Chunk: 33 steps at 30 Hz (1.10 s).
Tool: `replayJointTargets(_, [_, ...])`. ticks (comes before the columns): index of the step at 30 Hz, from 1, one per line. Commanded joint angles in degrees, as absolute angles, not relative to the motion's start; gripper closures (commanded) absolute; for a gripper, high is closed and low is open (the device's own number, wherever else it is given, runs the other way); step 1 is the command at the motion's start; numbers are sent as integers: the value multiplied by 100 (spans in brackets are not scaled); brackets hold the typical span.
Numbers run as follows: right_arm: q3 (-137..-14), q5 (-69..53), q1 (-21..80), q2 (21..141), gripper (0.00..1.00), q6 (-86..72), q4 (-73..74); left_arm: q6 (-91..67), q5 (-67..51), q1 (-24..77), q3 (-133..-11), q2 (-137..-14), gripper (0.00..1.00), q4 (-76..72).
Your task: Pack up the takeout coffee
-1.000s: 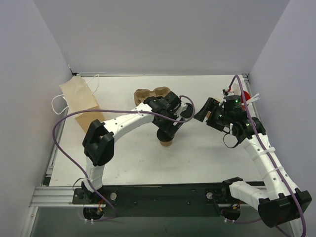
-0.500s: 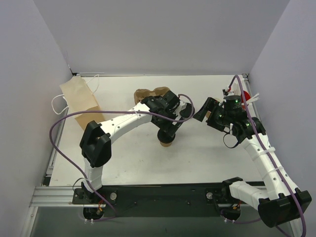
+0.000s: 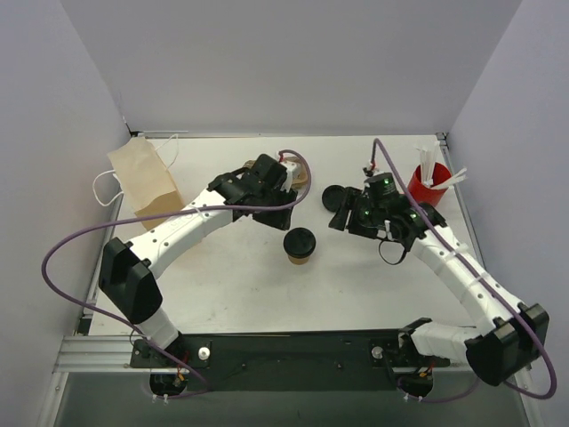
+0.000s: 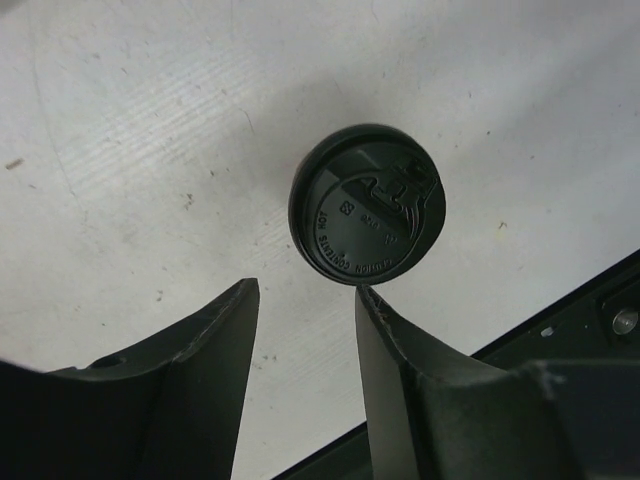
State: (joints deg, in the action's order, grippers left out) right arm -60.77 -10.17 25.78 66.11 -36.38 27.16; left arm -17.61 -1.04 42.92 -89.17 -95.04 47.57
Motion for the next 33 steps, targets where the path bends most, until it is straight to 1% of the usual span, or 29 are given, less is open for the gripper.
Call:
replayJointTargets(1, [-6424, -502, 3005, 7310, 50, -3507, 2672, -2328, -430, 4289, -8324, -9378, 49, 4140])
replayJointTargets(2, [-6460, -466, 3067, 7417, 54, -3498, 2663, -2381, -457, 4280, -8245, -9378, 50, 4079])
replayJointTargets(3, [-6512, -448, 3189, 7514, 55, -3498, 2654, -2469, -466, 4272, -8122, -9387, 51, 3930])
replayJointTargets(5, [-6583, -352, 3313, 7795, 56, -3463, 2637, -2557, -527, 4271, -8016, -9395, 52, 3789])
replayJointTargets(6, [-6618, -317, 3374, 7865, 57, -3472, 2628, -2610, -545, 4271, -7998, -9422, 55, 3701])
replayJointTargets(9, [-6680, -255, 3533, 8103, 60, -3524, 2575, -2680, -650, 4254, -7972, -9510, 57, 3569])
replayJointTargets(10, [-6662, -237, 3542, 8182, 62, -3568, 2549, -2698, -711, 4254, -7972, -9545, 60, 3542])
replayJointTargets(15, [-6557, -193, 3560, 8375, 66, -3647, 2391, -2751, -756, 4254, -7980, -9615, 61, 3471])
replayJointTargets(17, [-6513, -211, 3577, 8420, 67, -3691, 2347, -2751, -660, 4254, -7981, -9677, 63, 3542])
replayJointTargets(20, [-6478, -220, 3612, 8464, 69, -3691, 2268, -2751, -563, 4254, -7928, -9668, 64, 3542])
replayJointTargets(33, [-6442, -246, 3753, 8692, 71, -3762, 2153, -2698, -448, 4245, -7884, -9826, 64, 3533])
